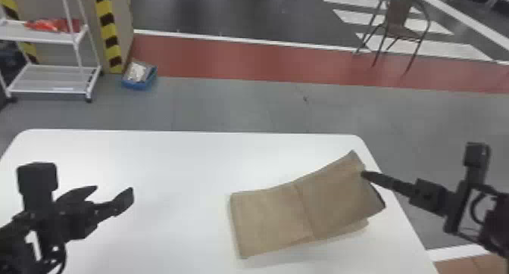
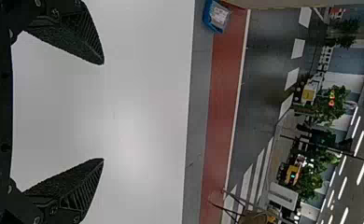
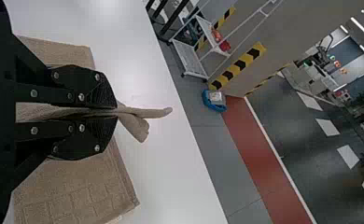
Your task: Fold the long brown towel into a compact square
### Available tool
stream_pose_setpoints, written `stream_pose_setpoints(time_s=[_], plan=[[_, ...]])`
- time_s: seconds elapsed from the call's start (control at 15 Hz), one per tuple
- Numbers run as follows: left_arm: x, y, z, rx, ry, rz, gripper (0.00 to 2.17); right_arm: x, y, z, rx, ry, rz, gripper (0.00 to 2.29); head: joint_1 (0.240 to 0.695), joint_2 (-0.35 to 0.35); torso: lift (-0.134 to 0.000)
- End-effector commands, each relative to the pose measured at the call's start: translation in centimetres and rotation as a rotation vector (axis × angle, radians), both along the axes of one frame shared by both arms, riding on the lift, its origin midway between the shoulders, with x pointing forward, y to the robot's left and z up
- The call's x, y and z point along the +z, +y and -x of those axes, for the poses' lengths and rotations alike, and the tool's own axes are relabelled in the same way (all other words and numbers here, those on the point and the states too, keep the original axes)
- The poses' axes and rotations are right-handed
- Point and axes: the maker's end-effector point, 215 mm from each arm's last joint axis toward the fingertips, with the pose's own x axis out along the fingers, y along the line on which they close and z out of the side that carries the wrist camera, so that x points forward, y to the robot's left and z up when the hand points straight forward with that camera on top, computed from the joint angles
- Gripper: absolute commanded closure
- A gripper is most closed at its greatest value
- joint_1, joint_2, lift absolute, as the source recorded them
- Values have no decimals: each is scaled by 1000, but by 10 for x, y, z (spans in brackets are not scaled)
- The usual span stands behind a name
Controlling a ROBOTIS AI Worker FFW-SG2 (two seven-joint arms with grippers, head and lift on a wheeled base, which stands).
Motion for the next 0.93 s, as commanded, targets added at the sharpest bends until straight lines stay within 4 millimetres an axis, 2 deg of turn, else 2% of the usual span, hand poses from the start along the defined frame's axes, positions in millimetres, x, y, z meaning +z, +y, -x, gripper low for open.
stream_pose_setpoints(time_s=[0.0,0.33,0.47,0.6,0.8,0.87], plan=[[-1,0,1,0,3,-2,157,-1,-15,-4,-16,-23,22,1031,695,-232,0],[-2,-2,0,-2,2,-4,157,-38,-46,12,-53,13,59,1031,695,-268,0],[-3,-1,1,-3,4,-7,167,-48,-62,7,-59,-1,103,1031,695,-281,0],[-5,0,2,-2,8,-8,171,-47,-72,-3,-47,-33,143,1031,695,-299,0],[-9,3,6,2,15,-8,171,-36,-78,-17,-50,-65,164,1031,695,-309,0],[-8,3,6,4,12,-6,171,-41,-81,-18,-53,-52,166,1031,695,-309,0]])
